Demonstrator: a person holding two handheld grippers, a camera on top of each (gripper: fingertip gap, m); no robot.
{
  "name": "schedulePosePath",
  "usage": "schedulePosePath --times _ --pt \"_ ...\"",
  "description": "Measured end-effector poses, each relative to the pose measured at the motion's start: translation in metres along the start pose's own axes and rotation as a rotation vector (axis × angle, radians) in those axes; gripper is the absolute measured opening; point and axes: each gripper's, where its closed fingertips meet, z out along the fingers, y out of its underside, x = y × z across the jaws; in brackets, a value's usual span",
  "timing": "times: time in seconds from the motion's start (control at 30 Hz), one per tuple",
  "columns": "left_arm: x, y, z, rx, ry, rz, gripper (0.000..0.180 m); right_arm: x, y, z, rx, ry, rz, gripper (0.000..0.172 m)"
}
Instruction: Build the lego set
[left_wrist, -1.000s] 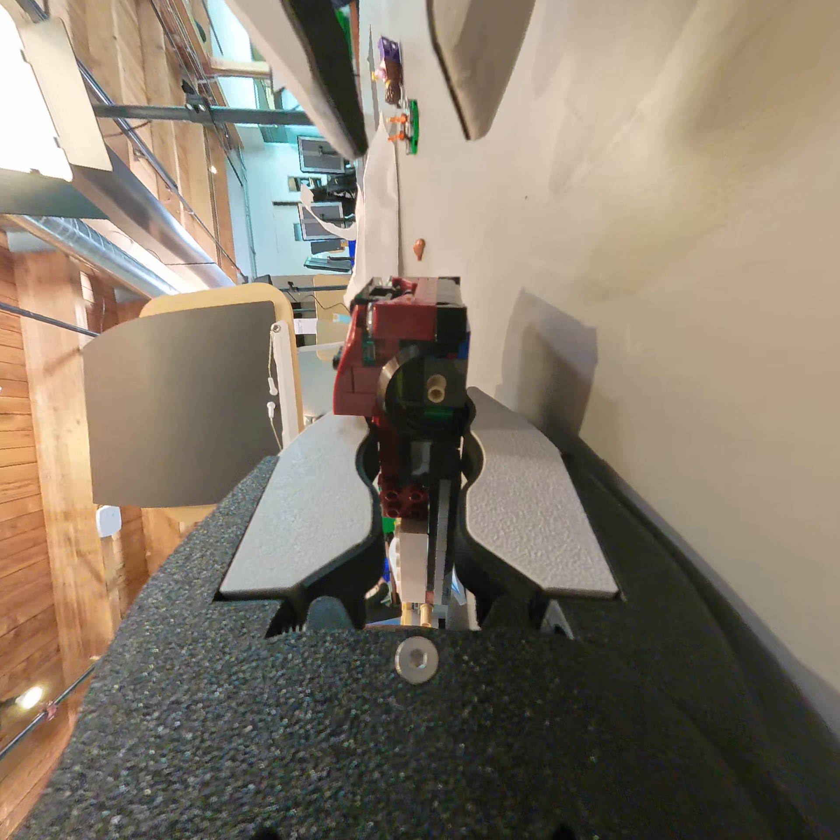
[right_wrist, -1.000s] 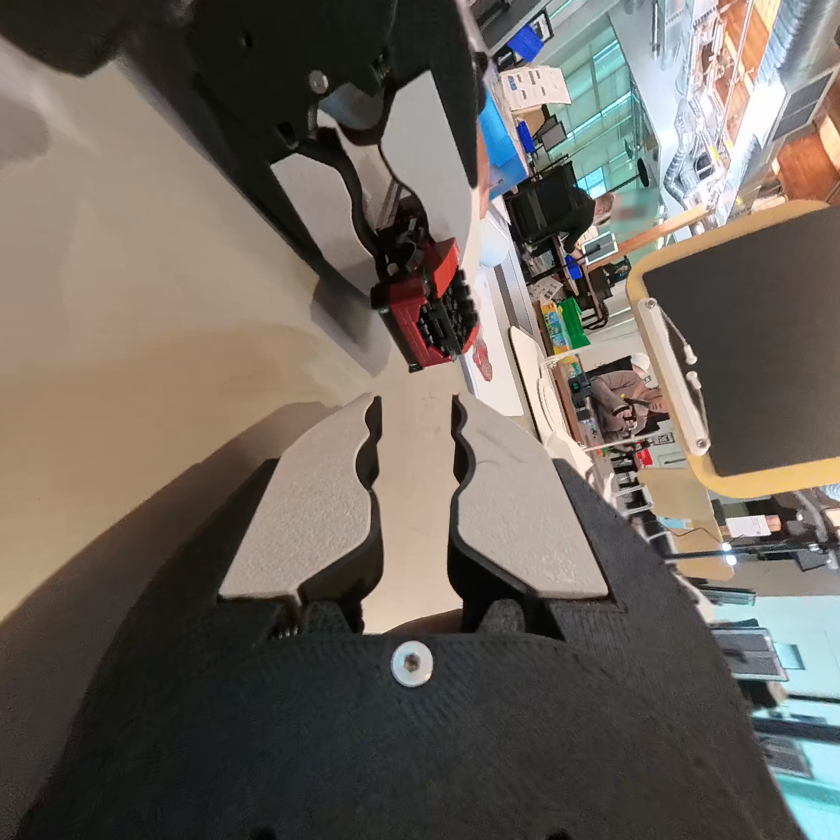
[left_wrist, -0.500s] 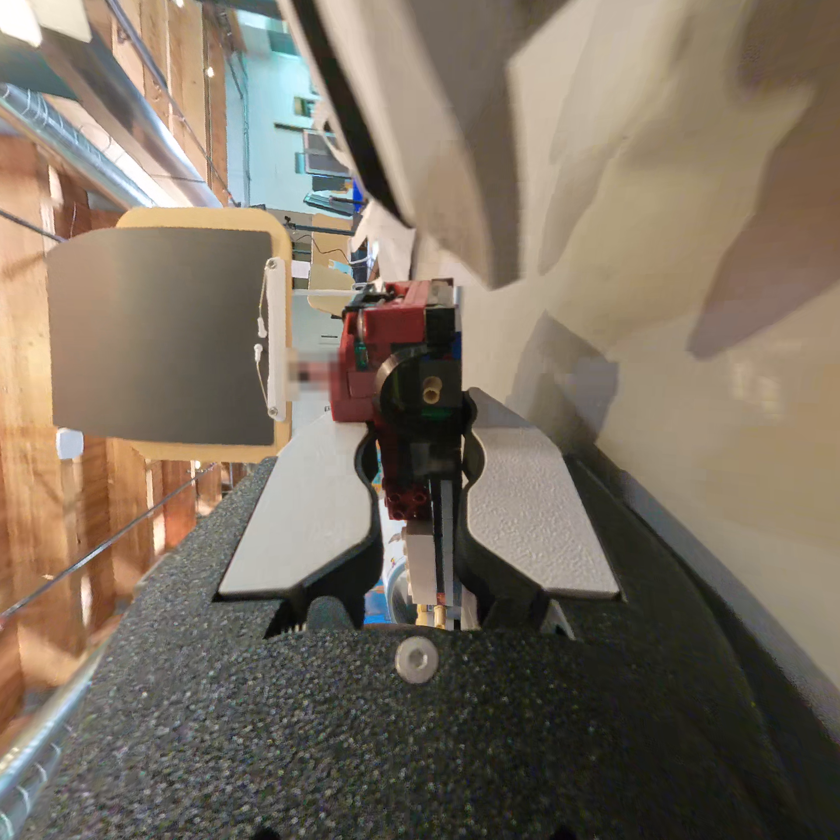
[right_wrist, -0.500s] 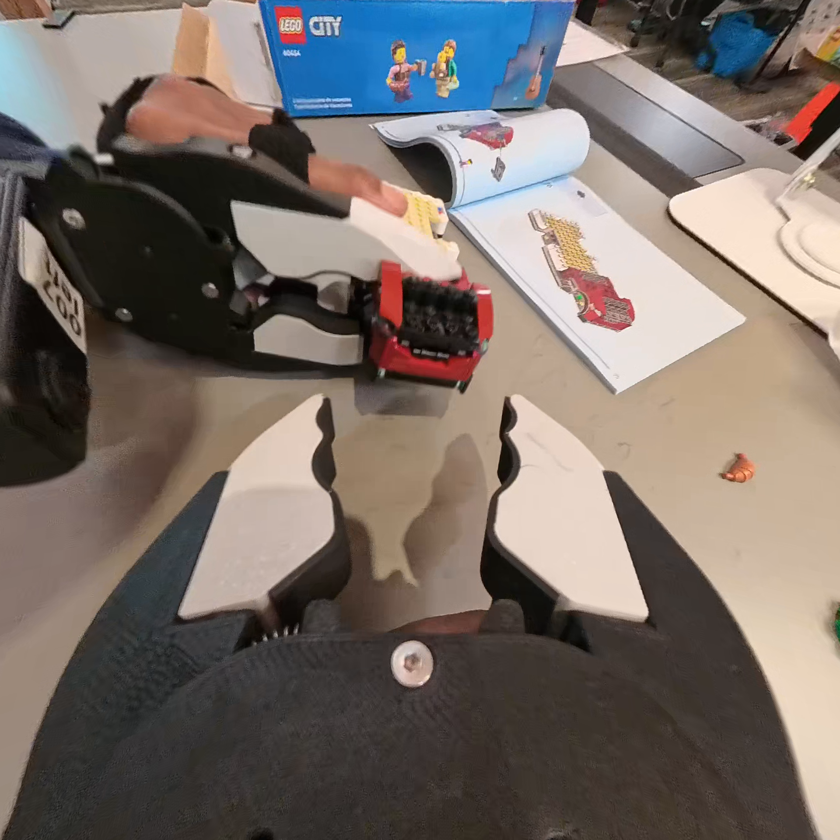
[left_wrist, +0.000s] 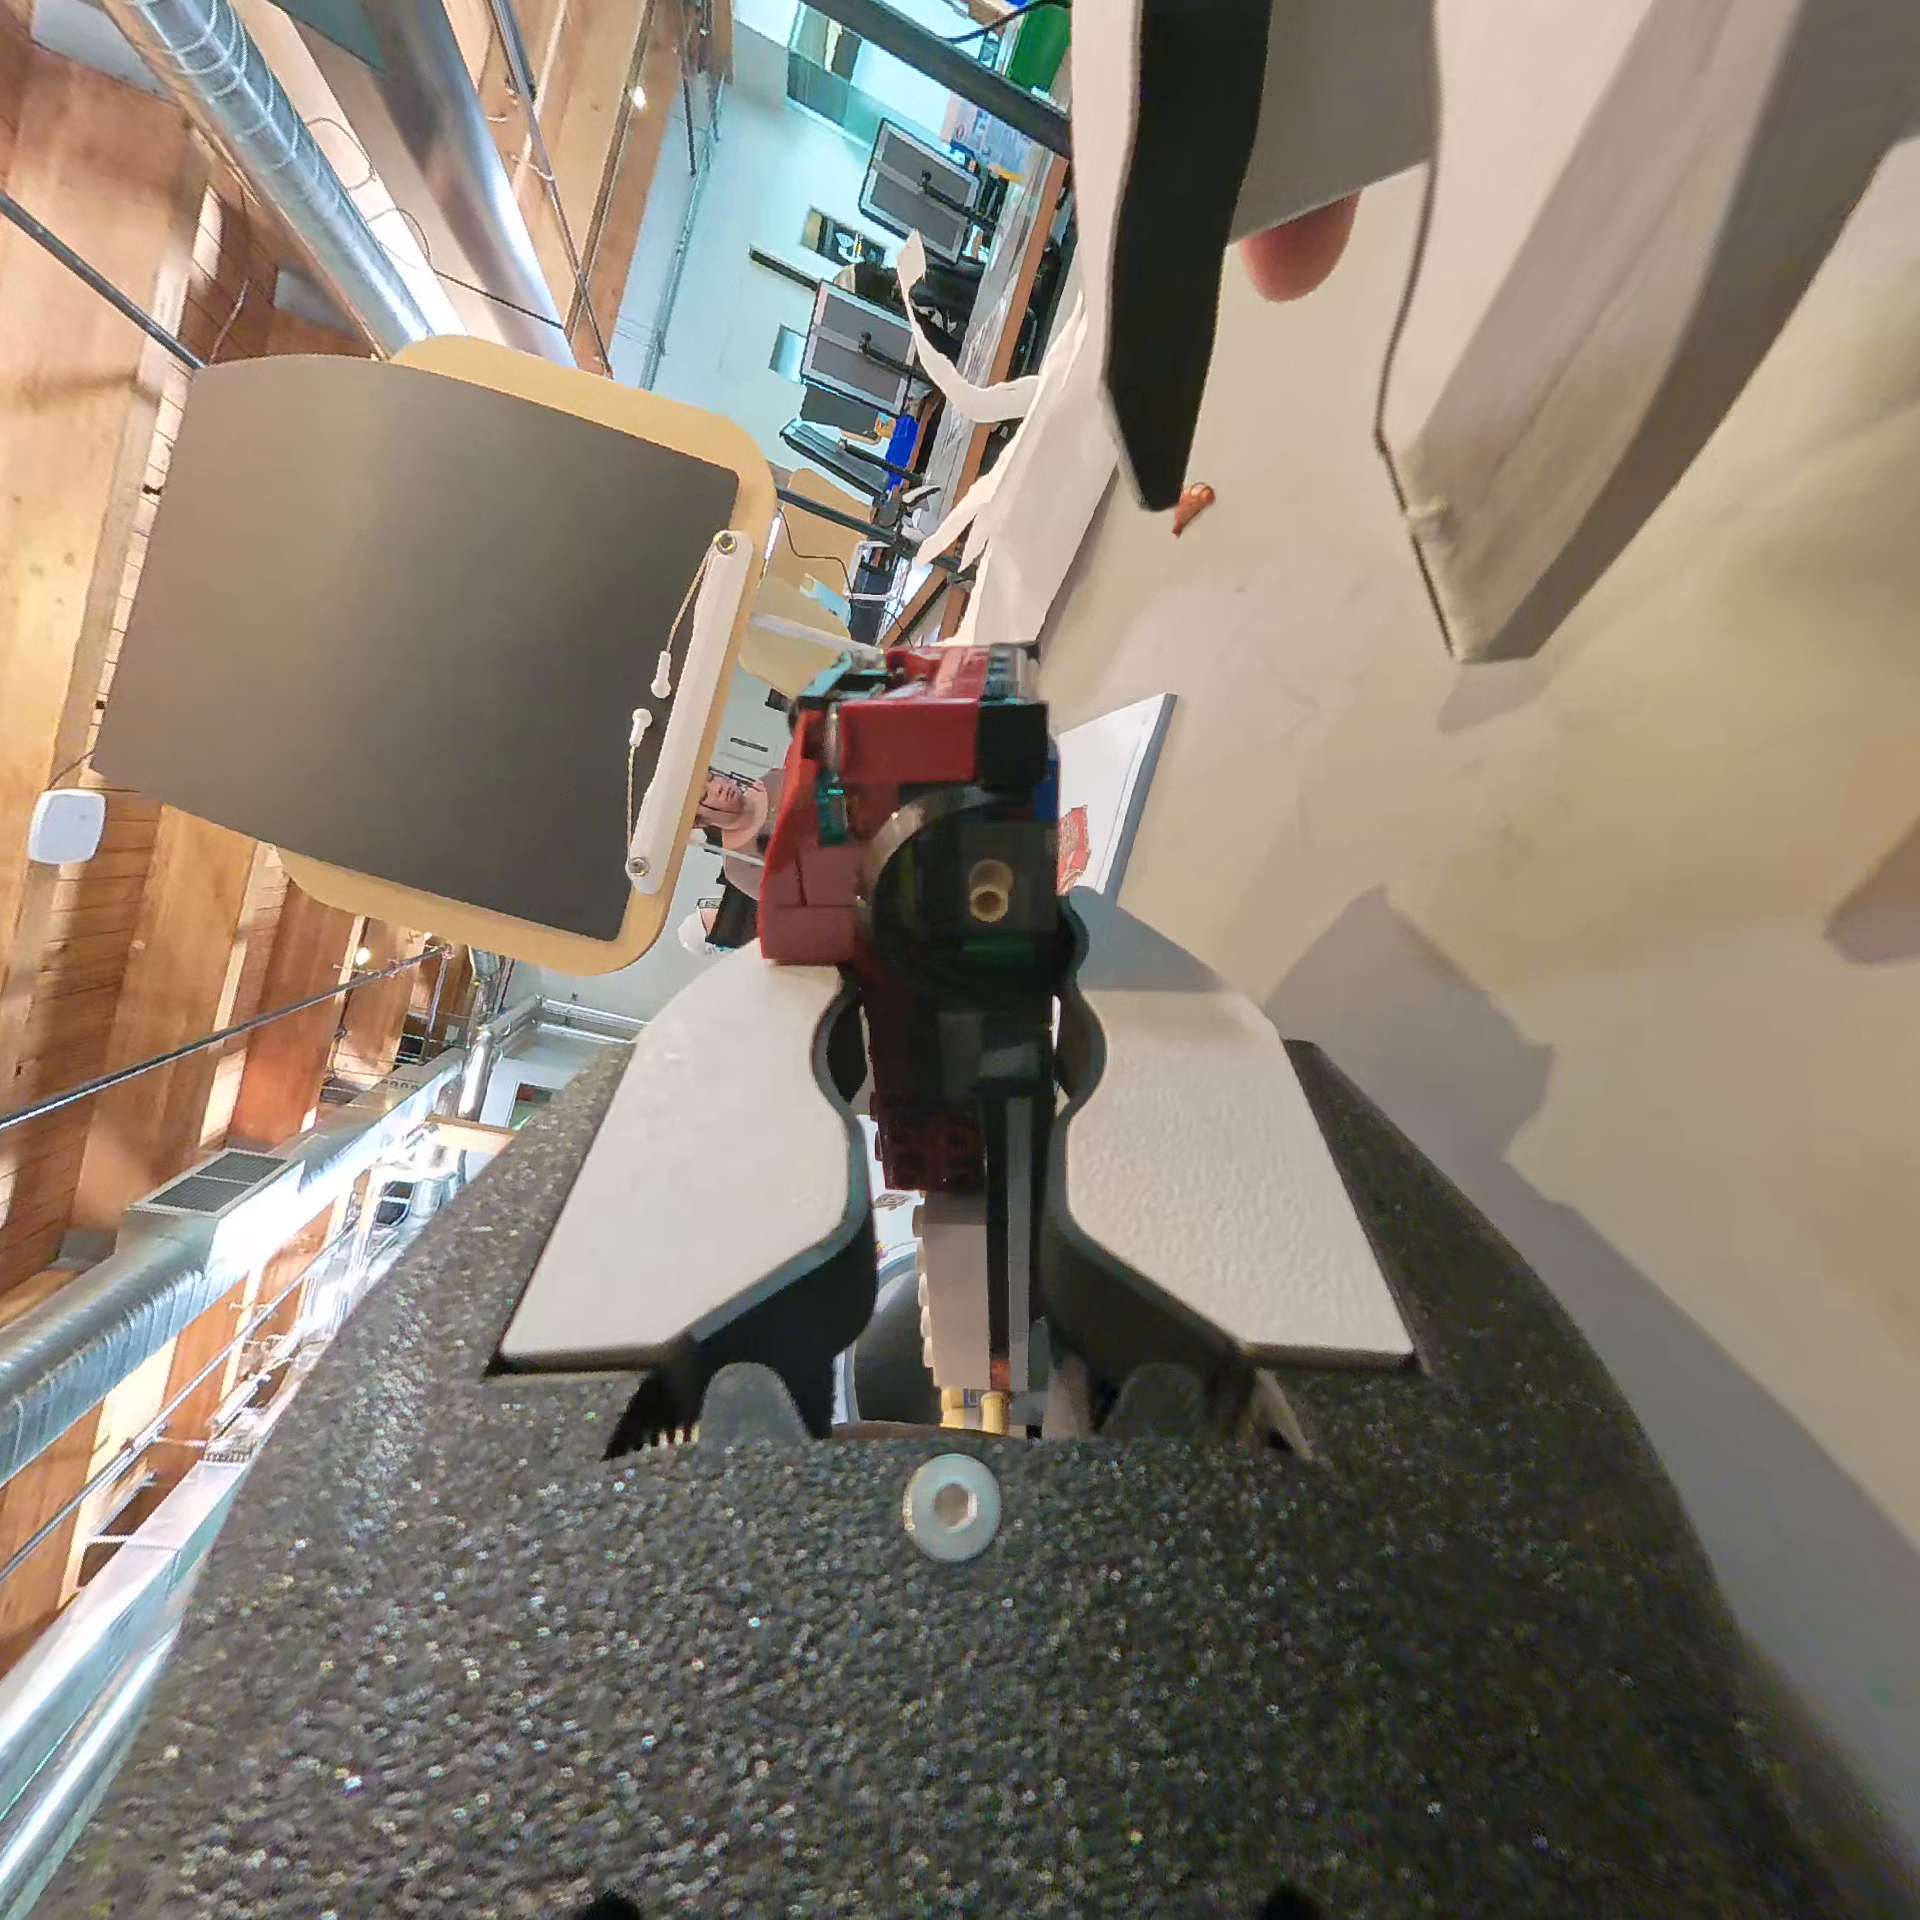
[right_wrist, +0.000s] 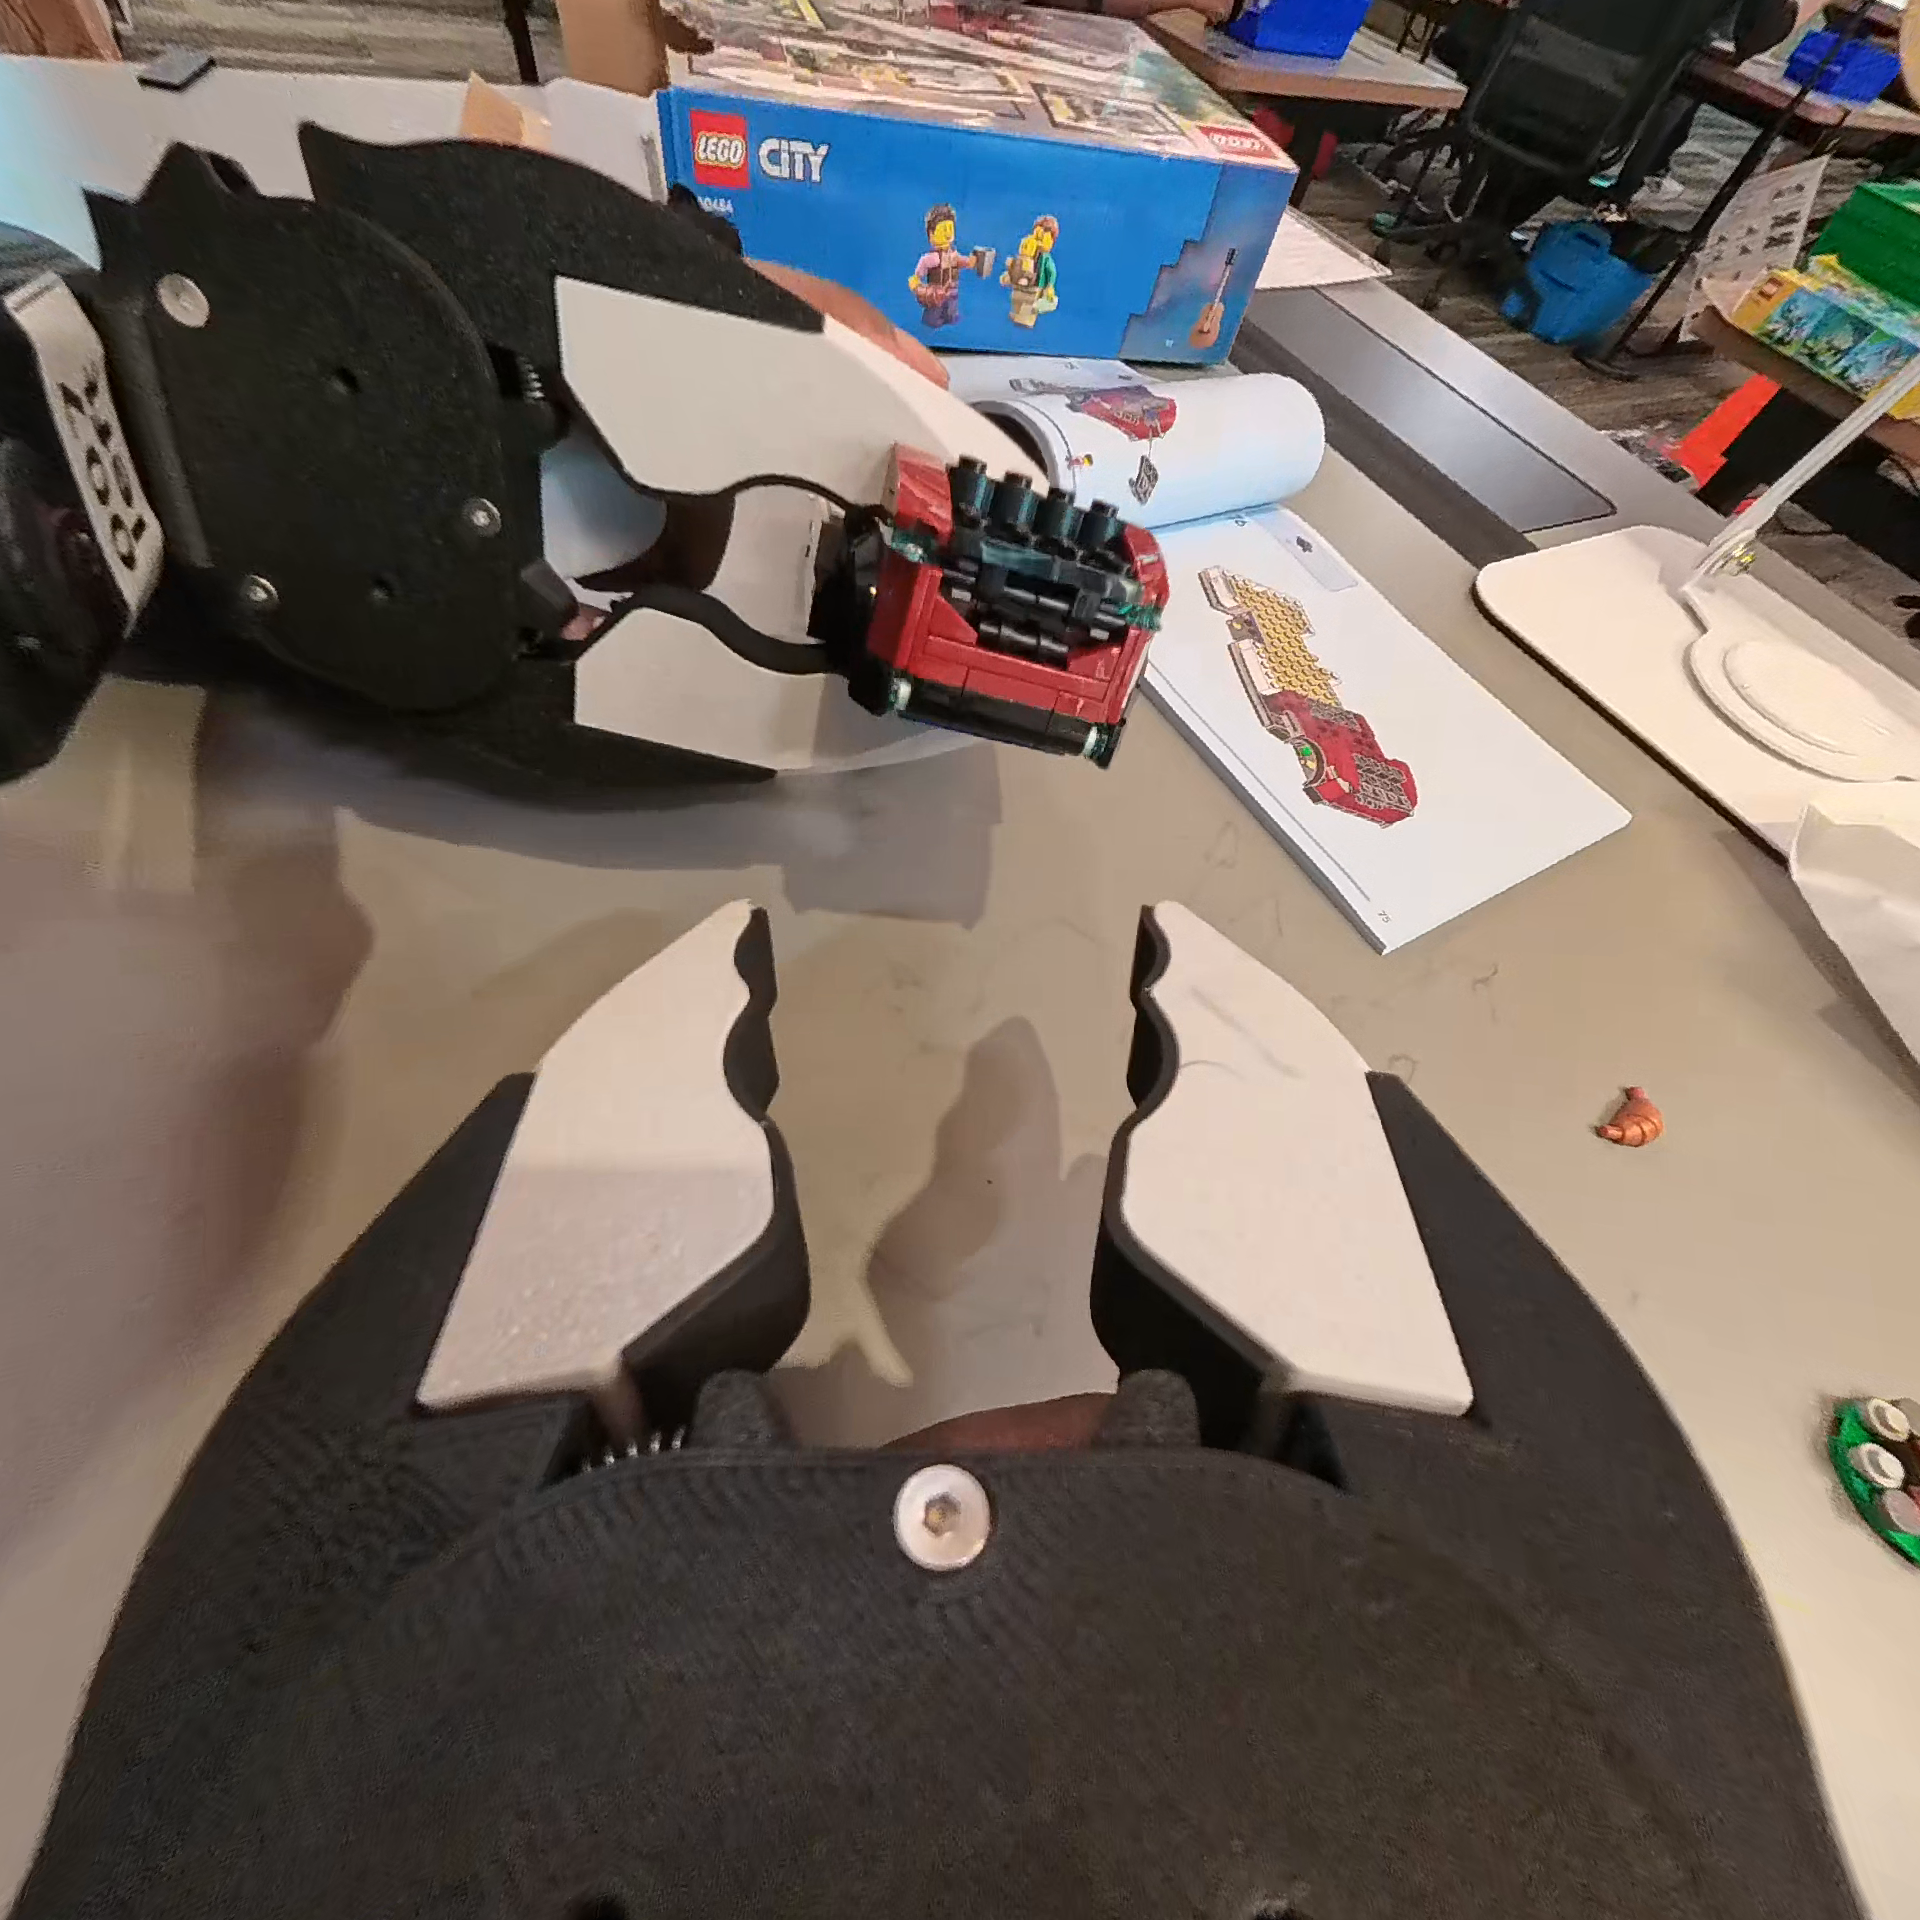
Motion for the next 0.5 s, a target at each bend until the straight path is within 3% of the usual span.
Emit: schedulePosePath --times 0.5 --pt "0.034 -0.02 -0.009 0.037 0.058 0.215 0.034 0.002 -0.007 0.007 0.005 -0.096 0.211 0.069"
